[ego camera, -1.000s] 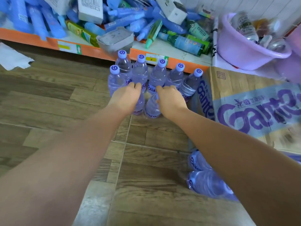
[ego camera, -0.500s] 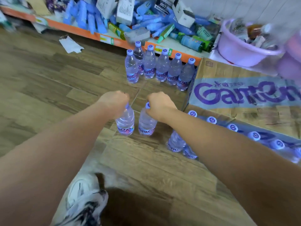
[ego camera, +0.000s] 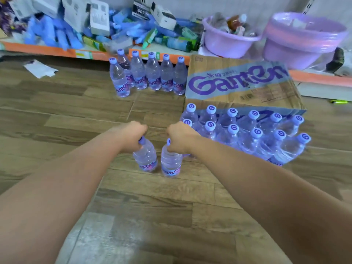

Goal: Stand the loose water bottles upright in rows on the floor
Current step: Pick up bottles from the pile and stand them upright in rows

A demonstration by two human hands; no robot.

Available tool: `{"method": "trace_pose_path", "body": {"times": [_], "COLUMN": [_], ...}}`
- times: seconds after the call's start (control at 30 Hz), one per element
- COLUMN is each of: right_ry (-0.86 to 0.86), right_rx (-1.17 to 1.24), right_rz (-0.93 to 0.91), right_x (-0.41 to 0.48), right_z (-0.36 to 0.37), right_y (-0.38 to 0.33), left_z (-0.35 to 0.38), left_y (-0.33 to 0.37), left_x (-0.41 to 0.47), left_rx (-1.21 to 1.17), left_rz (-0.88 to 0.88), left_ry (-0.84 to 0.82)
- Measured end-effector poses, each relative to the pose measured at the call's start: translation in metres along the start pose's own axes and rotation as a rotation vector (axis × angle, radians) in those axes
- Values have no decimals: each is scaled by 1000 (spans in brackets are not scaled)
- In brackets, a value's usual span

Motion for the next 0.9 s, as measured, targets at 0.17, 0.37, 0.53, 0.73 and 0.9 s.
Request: {"method": "trace_pose_path", "body": {"times": [0.17,0.37,0.53,0.73,0.9], "right_ry": [-33,10,47,26,23], "right_rx": [-11,-26,-25,-10,-24], "right_rz": [64,93,120,131,127], "right_x": [-21,-33,-35,-32,-32], "right_z": [5,-8,-7,5,4], "right_y": [37,71,96,107,105], "left_z": [-5,-3,-3,-9,-10], "left_y": [49,79,105,122,126], "left_x": [9,22,32,45,48], "left_rx": [0,-42,-18,-26,-33], "left_rz": [102,112,134,167,180], "left_ry": [0,-8,1,55,86]}}
Point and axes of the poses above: each hand's wrist, its own x-axis towards the middle knuckle, its own z-axis out of the palm, y = z × x, the point moved 10 cm from there along x, towards the middle knuckle, and after that the axes turned 4 degrees about z, right-handed, at the moved point
